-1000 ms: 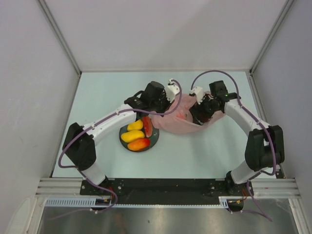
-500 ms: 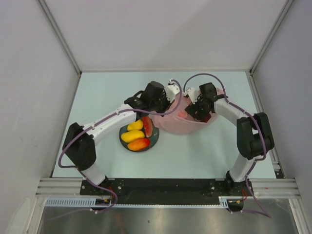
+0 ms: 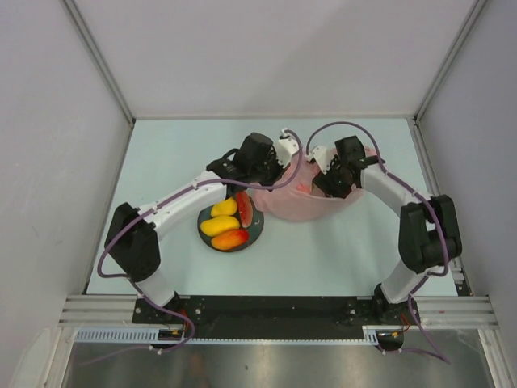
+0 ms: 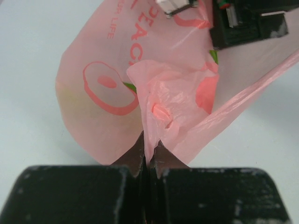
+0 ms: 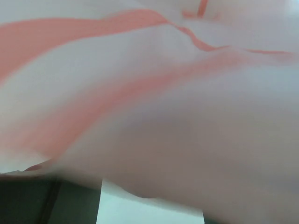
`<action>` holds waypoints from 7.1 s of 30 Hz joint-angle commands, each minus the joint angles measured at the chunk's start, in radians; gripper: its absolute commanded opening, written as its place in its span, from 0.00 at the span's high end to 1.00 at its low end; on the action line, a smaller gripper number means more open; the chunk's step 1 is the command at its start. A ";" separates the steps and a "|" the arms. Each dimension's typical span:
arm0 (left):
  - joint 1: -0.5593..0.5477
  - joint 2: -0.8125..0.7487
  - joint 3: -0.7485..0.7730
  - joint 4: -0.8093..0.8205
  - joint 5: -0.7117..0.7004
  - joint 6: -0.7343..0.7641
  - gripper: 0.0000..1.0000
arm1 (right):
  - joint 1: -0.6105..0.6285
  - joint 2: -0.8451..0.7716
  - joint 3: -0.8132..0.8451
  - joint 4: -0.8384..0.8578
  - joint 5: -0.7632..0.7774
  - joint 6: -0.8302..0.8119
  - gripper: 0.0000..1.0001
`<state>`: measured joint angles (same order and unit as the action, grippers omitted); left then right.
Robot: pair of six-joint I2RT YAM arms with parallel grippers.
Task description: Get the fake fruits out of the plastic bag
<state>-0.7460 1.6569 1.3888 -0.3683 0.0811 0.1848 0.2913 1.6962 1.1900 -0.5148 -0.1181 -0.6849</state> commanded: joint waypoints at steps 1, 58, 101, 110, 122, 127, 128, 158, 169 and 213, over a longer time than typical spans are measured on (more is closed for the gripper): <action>0.000 0.020 0.100 0.022 -0.024 0.012 1.00 | 0.008 -0.212 0.013 -0.043 -0.161 -0.008 0.44; 0.559 -0.786 -0.191 -0.178 0.220 -0.102 0.00 | 0.483 0.177 0.200 0.180 -0.098 0.978 0.47; 0.186 -0.239 0.156 -0.075 0.283 0.030 0.00 | -0.070 -0.491 0.160 -0.185 -0.219 0.766 0.19; -0.029 0.105 0.440 -0.152 0.244 0.119 0.01 | -0.129 -0.555 0.118 -0.252 -0.002 0.575 0.14; -0.084 0.056 0.354 -0.259 0.080 0.219 0.05 | -0.164 -0.512 0.017 -0.194 0.107 0.476 0.09; -0.081 0.151 0.461 -0.339 -0.020 0.284 0.35 | -0.173 -0.393 0.029 -0.183 0.061 0.469 0.16; -0.081 0.191 0.478 -0.359 -0.036 0.292 0.45 | -0.173 -0.377 0.033 -0.176 0.043 0.466 0.21; -0.036 -0.033 0.199 0.088 0.108 -0.047 1.00 | -0.353 -0.747 -0.143 -0.081 -0.217 0.260 0.10; -0.038 -0.081 0.161 0.091 -0.049 -0.099 1.00 | -0.061 -0.692 0.013 0.085 -0.406 0.288 0.08; -0.035 -0.203 -0.097 0.147 -0.270 -0.100 1.00 | 0.087 -0.297 -0.003 -0.003 -0.500 0.335 0.80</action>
<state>-0.7830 1.4261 1.2182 -0.2802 -0.1364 0.0944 0.2672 1.4410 1.1618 -0.2550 -0.3843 -0.2749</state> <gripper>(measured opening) 0.006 0.236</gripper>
